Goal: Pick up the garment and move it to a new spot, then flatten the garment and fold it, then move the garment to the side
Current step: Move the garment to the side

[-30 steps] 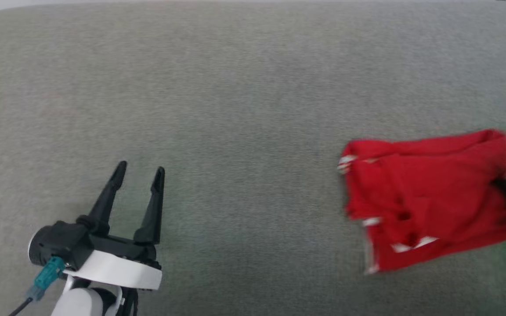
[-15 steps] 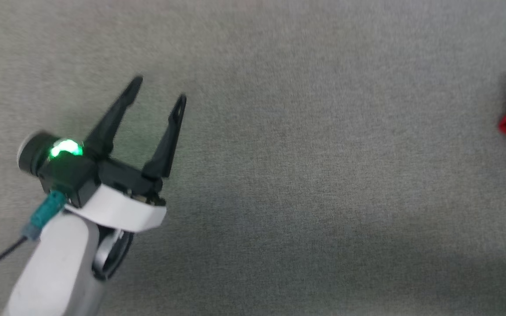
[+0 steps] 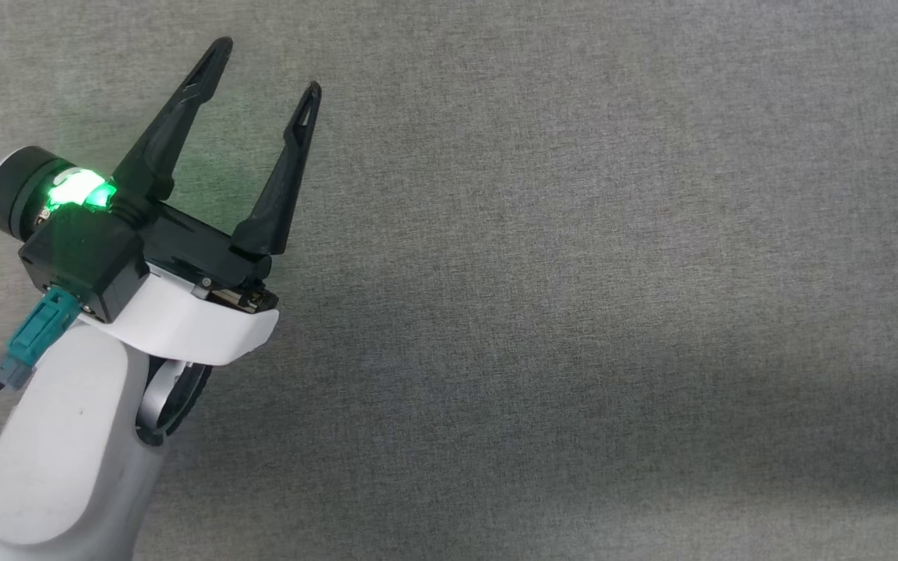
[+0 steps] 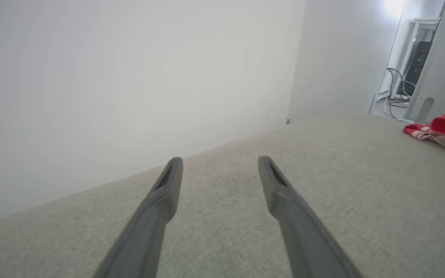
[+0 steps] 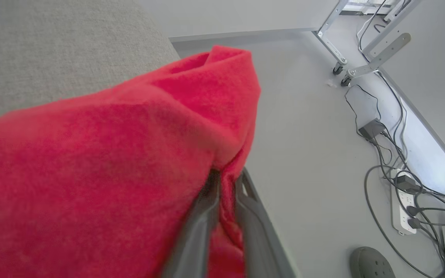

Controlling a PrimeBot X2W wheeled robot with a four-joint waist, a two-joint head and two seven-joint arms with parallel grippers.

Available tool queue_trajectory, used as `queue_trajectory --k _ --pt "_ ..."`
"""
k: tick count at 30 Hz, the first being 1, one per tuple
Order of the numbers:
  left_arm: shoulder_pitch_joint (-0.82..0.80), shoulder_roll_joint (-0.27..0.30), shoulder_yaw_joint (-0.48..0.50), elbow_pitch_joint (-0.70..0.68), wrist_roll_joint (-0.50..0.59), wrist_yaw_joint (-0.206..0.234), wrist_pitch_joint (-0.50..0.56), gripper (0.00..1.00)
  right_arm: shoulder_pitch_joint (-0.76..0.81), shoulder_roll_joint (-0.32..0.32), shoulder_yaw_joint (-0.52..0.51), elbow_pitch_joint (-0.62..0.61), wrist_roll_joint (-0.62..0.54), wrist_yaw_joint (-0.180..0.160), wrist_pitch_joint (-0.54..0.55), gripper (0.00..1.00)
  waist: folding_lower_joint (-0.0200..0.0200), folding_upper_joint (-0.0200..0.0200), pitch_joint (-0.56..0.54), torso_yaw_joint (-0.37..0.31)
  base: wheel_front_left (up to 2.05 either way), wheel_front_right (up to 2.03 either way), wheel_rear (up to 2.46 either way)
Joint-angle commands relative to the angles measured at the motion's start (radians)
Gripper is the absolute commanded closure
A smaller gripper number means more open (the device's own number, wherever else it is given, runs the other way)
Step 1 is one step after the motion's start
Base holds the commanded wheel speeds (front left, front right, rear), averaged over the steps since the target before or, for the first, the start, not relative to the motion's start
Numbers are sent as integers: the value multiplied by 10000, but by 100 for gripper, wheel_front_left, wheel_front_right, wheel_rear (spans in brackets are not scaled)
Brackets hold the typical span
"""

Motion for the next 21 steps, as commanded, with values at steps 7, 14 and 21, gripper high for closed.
queue_trajectory --k 7,14,21 --pt "471 -384 195 236 -94 16 -48 0 -523 -107 828 502 -552 -22 -1106 0 0 0 -779 115 0 0 0" --pt "1522 -1113 453 785 -256 16 -48 0 72 483 2661 -429 -152 -22 -1792 0 0 0 -2172 471 0 0 0" --pt "2857 -1628 1053 1142 -381 16 -48 0 1218 1373 4137 -1711 107 -22 -2121 0 0 0 -3412 945 0 0 0"
